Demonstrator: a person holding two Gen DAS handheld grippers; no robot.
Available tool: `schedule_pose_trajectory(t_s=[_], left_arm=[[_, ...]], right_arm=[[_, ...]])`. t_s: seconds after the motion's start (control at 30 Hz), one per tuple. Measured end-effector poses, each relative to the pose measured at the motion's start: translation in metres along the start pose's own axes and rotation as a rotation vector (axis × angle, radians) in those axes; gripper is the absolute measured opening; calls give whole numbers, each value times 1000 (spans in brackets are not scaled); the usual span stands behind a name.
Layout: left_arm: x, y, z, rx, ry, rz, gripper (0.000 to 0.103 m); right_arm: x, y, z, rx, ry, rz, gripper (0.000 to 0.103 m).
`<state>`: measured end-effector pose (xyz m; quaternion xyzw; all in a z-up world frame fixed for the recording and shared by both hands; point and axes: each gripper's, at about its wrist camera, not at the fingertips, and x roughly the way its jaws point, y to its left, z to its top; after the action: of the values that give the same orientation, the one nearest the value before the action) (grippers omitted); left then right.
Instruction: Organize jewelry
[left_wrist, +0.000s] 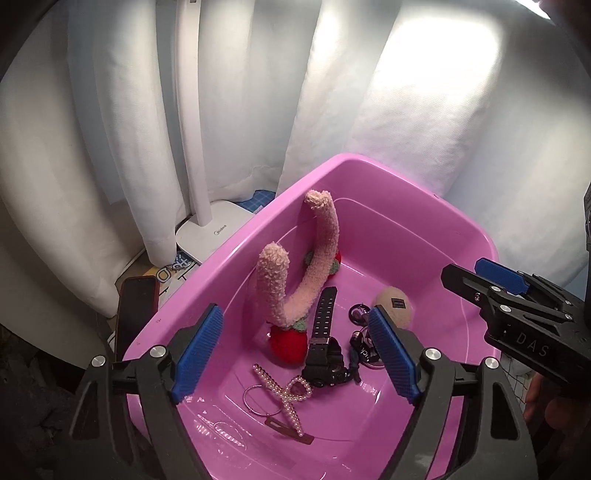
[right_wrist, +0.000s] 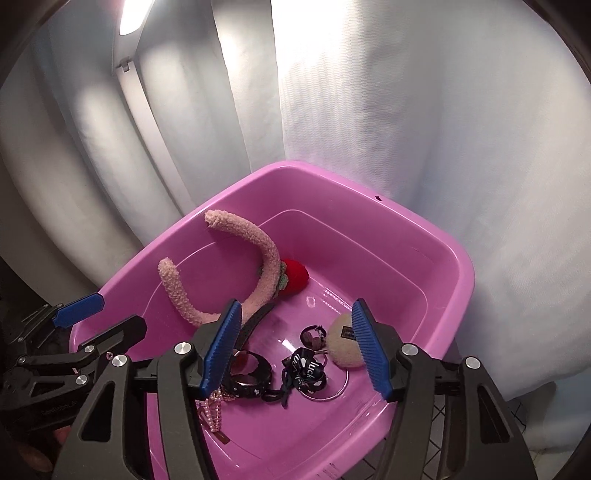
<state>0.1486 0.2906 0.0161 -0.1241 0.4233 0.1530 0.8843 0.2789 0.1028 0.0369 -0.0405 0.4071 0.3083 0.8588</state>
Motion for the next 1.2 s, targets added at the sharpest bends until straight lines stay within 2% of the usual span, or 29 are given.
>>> schedule_pose_trajectory(t_s=[0.2, 0.47, 0.63, 1.2], left_arm=[[0, 3, 0, -12, 9, 13, 79], [0, 5, 0, -29, 20, 54, 93], [-1, 5, -2, -33, 19, 88, 94], [0, 5, -6, -36, 48, 122, 95]], right_arm=[[-2, -1, -2, 13, 5, 2, 60], [-9, -1, -9, 17, 1, -1, 60], [-11, -1, -15, 24, -1, 0, 60], [-22, 2, -32, 24, -8, -1, 60]])
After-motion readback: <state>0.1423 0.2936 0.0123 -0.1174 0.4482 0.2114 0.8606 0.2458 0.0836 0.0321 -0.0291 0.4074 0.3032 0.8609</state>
